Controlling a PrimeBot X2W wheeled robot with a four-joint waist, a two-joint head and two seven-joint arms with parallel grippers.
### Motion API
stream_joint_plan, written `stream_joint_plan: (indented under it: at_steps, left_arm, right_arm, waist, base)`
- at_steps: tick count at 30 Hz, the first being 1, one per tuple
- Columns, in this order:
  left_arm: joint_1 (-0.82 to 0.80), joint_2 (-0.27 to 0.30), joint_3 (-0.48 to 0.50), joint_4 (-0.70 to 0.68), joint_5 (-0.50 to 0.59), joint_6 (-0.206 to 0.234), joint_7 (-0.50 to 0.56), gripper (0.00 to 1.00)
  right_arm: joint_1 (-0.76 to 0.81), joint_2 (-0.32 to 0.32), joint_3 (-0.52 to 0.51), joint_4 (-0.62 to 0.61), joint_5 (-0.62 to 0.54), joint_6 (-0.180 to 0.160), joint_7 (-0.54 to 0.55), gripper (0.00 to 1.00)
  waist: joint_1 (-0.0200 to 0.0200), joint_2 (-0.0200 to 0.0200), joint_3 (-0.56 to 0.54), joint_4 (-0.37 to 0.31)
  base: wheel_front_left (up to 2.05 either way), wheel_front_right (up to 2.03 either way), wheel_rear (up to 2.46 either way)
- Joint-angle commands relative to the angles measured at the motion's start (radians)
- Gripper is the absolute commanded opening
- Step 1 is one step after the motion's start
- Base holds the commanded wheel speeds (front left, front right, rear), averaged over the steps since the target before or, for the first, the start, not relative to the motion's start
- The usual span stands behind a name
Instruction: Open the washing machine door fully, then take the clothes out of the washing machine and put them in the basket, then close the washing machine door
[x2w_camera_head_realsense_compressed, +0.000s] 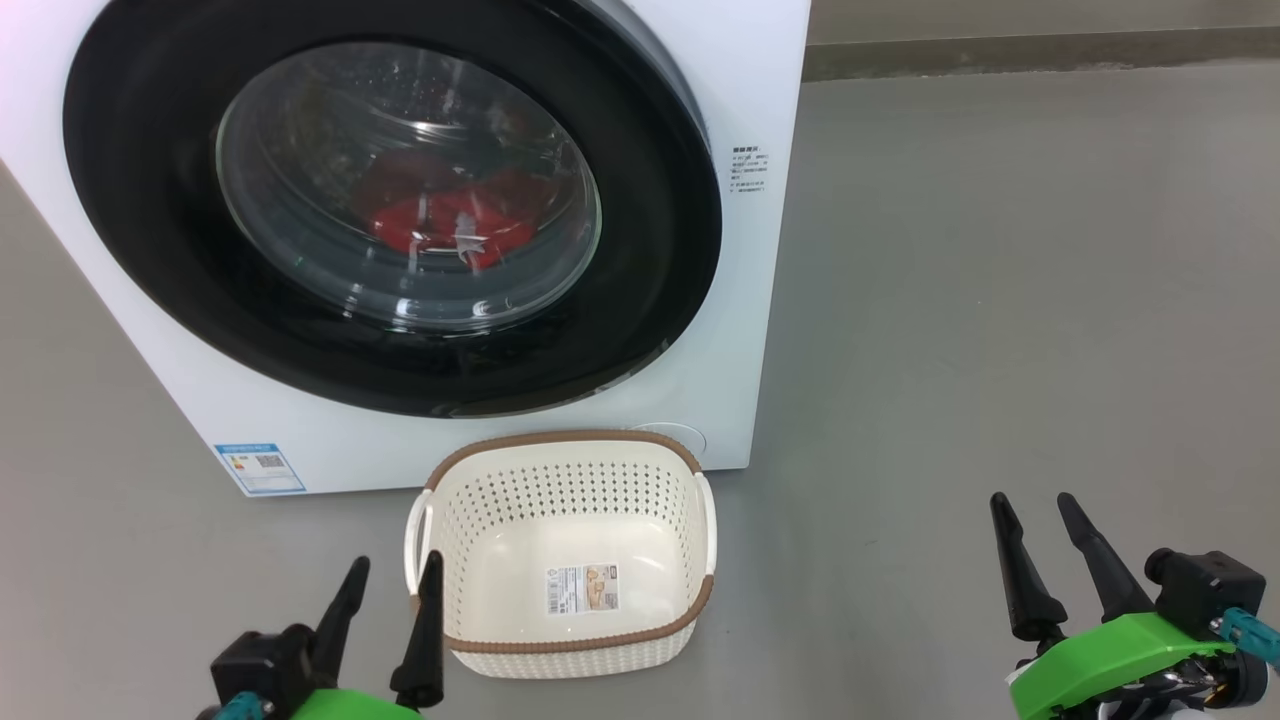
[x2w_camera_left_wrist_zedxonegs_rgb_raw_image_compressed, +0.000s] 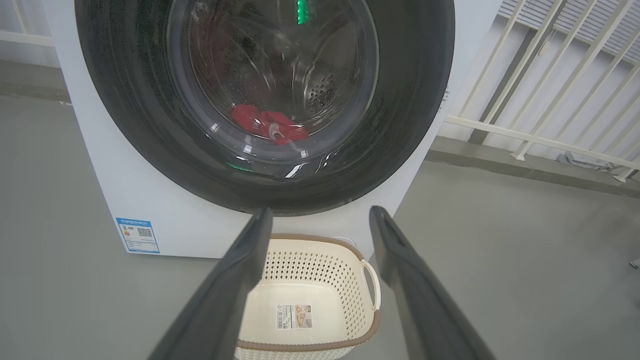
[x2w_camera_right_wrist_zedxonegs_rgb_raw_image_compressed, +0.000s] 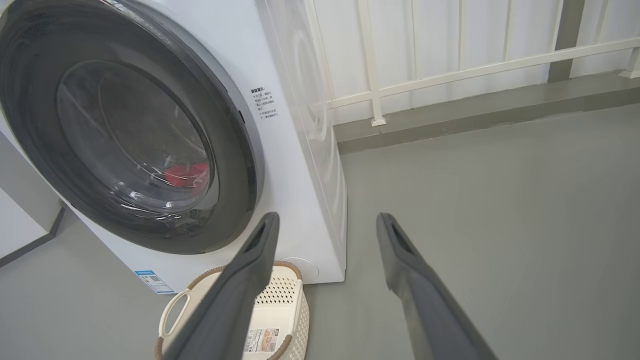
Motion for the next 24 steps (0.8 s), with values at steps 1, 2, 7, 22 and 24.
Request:
stream_joint_plan:
  at_steps: [1, 2, 7, 22, 24]
  left_arm:
    - [-0.050, 0.016, 0.019, -0.021, 0.040, 0.009, -0.016, 1.00]
    - [-0.050, 0.016, 0.018, -0.020, 0.050, 0.011, -0.019, 1.00]
    - [-0.053, 0.017, 0.015, -0.013, 0.100, 0.021, -0.033, 1.00]
    - [-0.063, 0.010, 0.002, 0.024, 0.218, 0.035, -0.075, 1.00]
    - [-0.064, 0.009, 0.002, 0.030, 0.232, 0.038, -0.081, 1.00]
  right_arm:
    - [-0.020, -0.010, 0.020, -0.020, -0.040, -0.001, -0.018, 1.00]
    - [-0.020, -0.009, 0.020, -0.019, -0.051, -0.001, -0.021, 1.00]
    - [-0.019, -0.006, 0.016, -0.016, -0.106, -0.001, -0.035, 1.00]
    - [-0.011, 0.003, 0.010, -0.006, -0.247, -0.001, -0.076, 1.00]
    - [-0.009, 0.005, 0.010, -0.006, -0.265, -0.001, -0.082, 1.00]
  waist:
    - [-0.0001, 0.0000, -0.001, 0.000]
    - [-0.0001, 0.0000, -0.001, 0.000]
    - [-0.0001, 0.0000, -0.004, -0.001]
    - [-0.0001, 0.0000, -0.011, 0.002]
    - [-0.0001, 0.0000, -0.012, 0.003]
  base:
    - [0.00, 0.00, 0.00]
    - [0.00, 0.00, 0.00]
    - [0.00, 0.00, 0.00]
    - [0.00, 0.00, 0.00]
    - [0.00, 0.00, 0.00]
